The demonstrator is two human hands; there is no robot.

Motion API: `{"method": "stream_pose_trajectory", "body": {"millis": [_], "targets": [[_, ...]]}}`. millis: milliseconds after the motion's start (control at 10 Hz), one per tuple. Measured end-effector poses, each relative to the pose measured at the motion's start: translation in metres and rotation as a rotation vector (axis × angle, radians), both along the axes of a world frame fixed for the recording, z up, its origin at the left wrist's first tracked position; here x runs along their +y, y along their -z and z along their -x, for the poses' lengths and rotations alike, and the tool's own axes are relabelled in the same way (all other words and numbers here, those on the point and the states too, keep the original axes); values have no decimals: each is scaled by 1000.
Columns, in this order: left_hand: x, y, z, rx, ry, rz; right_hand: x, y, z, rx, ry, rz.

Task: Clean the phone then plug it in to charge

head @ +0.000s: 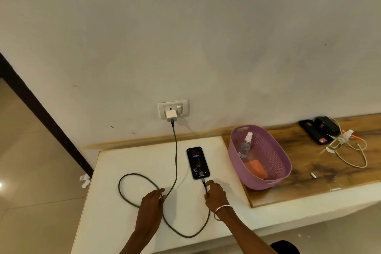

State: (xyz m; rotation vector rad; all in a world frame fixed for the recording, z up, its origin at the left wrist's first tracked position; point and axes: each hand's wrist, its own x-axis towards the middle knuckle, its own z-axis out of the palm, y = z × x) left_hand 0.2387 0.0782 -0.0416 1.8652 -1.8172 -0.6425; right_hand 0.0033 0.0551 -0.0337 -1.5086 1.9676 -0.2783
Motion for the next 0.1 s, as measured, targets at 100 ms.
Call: {"method": "stream_pose_trajectory", "body": {"millis": [100], "targets": [[-4, -6, 3, 10, 9, 28, 0, -3, 3, -3, 26, 44]]}}
